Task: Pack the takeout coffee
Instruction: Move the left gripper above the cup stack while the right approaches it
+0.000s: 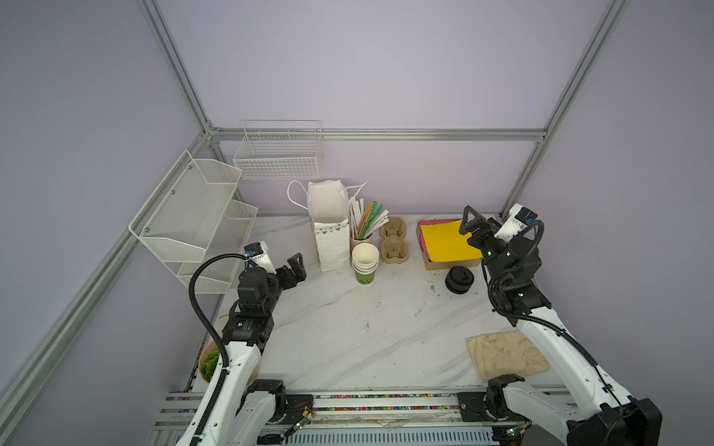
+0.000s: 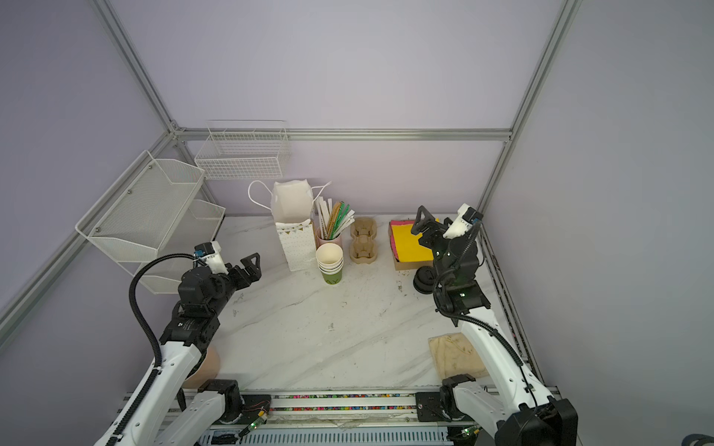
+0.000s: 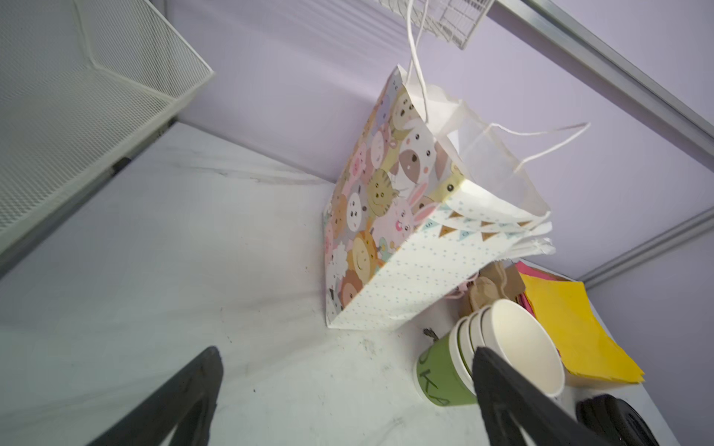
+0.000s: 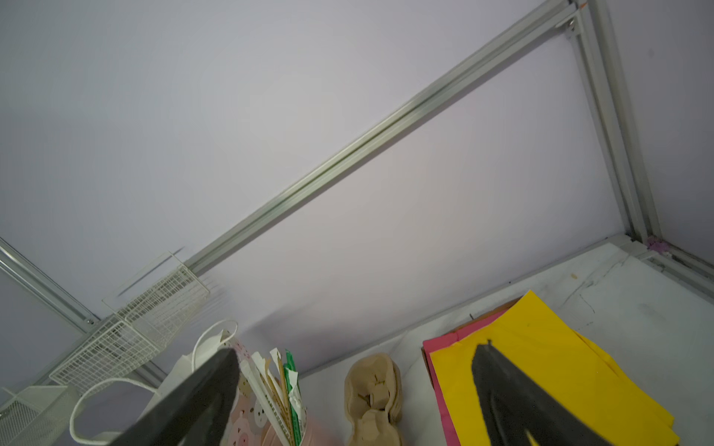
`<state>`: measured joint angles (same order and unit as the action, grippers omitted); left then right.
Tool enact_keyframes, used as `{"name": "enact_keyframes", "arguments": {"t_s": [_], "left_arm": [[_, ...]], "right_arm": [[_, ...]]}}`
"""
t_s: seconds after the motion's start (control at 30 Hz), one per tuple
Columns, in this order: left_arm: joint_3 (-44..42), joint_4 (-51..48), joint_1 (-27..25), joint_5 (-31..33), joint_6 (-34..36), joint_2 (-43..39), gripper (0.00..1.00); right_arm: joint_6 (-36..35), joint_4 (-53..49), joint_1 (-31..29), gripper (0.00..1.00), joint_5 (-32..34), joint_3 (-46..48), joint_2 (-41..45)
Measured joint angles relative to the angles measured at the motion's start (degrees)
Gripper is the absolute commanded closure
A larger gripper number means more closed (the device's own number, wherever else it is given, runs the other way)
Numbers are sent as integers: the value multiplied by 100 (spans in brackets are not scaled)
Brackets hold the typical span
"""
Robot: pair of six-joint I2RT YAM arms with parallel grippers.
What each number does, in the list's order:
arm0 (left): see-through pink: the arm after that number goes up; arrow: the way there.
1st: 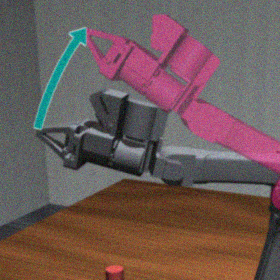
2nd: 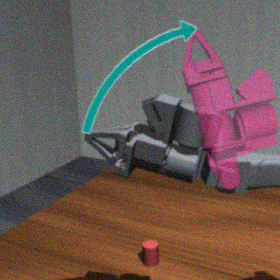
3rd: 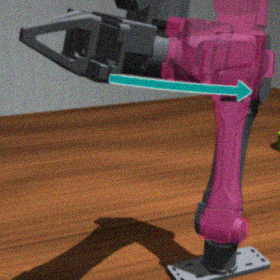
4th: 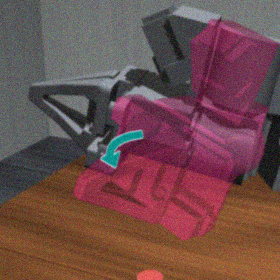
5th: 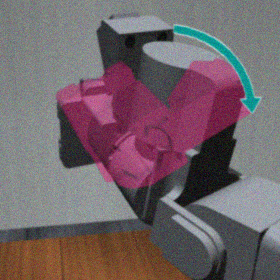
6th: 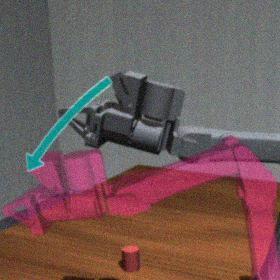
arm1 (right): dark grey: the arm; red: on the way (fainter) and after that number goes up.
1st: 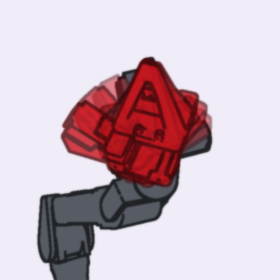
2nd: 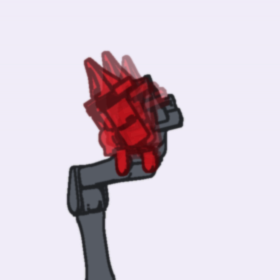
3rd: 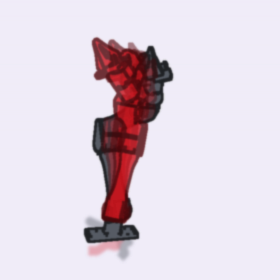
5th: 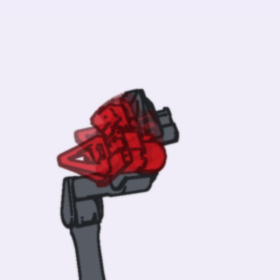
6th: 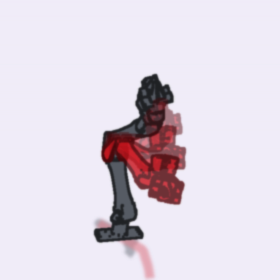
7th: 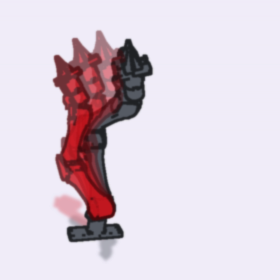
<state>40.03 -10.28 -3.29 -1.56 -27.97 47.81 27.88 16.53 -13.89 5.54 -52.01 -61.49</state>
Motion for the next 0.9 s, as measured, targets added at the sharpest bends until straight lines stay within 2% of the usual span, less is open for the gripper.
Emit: {"name": "enact_keyframes", "arguments": {"t_s": [0.13,0.3,0.43,0.57,0.67,0.9], "left_arm": [[715,-905,-662,109,-103,505,2],[1766,-1779,-1733,678,-146,1215,6],[2564,-2378,-2280,1163,-133,1899,7],[3316,-2824,-2583,1499,-72,2704,9],[3832,-3145,-2647,1617,0,3307,14],[4756,-3587,-2730,1681,66,4551,19]], "right_arm": [[-48,-964,-205,3,7,-345,-382],[-173,-1910,-597,3,234,-640,-697],[-249,-2361,-748,3,404,-743,-782],[-293,-2667,-837,3,479,-761,-782],[-321,-2844,-946,3,518,-765,-765],[-402,-3038,-1071,4,538,-765,-640]]}}
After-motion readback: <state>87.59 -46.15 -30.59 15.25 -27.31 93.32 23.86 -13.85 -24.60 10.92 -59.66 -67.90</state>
